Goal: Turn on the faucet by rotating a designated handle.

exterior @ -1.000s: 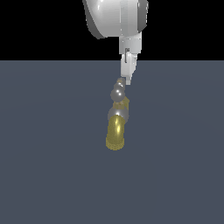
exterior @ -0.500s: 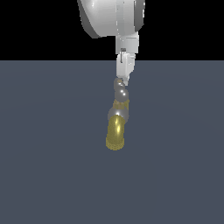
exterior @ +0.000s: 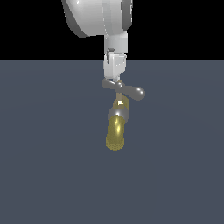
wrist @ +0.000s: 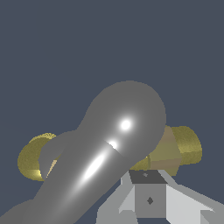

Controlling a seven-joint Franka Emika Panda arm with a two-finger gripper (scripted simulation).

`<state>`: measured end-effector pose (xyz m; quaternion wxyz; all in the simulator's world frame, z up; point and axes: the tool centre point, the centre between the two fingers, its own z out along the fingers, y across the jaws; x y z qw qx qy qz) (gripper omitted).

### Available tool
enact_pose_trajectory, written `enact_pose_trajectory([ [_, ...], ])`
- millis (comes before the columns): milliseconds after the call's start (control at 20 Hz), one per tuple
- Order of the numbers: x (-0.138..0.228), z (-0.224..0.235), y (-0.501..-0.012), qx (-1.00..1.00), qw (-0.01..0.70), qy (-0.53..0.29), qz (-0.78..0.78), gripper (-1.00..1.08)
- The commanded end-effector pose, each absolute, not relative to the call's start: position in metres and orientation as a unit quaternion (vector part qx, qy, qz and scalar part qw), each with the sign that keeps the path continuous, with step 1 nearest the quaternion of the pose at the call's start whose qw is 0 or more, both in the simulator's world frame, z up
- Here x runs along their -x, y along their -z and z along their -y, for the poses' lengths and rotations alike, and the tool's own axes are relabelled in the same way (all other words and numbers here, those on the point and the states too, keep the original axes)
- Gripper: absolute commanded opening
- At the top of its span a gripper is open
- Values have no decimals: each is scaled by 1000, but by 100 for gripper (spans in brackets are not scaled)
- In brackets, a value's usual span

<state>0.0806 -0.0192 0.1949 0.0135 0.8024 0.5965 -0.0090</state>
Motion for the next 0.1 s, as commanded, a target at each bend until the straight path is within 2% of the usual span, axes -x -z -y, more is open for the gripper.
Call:
enact_pose_trajectory([
  [0,-74,-58,-197,-775,0,0,-632,-100],
  [50,-74,-58,-197,-775,0,0,-632,-100],
])
